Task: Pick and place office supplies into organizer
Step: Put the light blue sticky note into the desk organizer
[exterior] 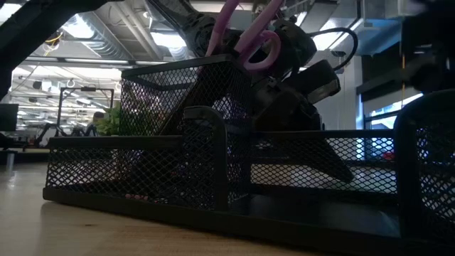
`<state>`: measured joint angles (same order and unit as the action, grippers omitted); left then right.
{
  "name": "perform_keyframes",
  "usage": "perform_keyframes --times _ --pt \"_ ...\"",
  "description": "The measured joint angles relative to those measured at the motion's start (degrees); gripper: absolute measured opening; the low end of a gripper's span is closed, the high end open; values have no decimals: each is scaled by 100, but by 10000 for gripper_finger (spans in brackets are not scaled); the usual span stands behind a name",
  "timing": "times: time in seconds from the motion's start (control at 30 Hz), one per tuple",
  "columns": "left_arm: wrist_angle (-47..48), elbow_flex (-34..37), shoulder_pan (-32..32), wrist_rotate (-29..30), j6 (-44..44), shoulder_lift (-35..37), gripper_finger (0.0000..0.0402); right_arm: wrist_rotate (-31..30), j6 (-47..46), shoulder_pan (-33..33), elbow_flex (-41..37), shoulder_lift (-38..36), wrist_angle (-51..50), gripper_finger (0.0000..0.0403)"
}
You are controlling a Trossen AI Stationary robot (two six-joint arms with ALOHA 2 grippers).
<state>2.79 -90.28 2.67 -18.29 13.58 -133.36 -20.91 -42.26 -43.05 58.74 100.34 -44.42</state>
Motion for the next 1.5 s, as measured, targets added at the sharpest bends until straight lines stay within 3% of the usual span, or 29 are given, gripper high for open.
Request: perform_keyframes --times 0.23,0.9,1.3,1.5 --pt "-7 2 -8 -21 -178 -4 95 -193 30 -13 33 635 -36 188" --pt "-111 15 -10 -124 -549 -13 95 -1737 1232 9 19 1071 383 185" --pt "-78 15 -19 -358 -599 -17 95 -1888 1358 264 369 1137 518 113" --pt "-28 15 -131 -603 -831 -20 95 -1932 1486 363 791 1118 722 95"
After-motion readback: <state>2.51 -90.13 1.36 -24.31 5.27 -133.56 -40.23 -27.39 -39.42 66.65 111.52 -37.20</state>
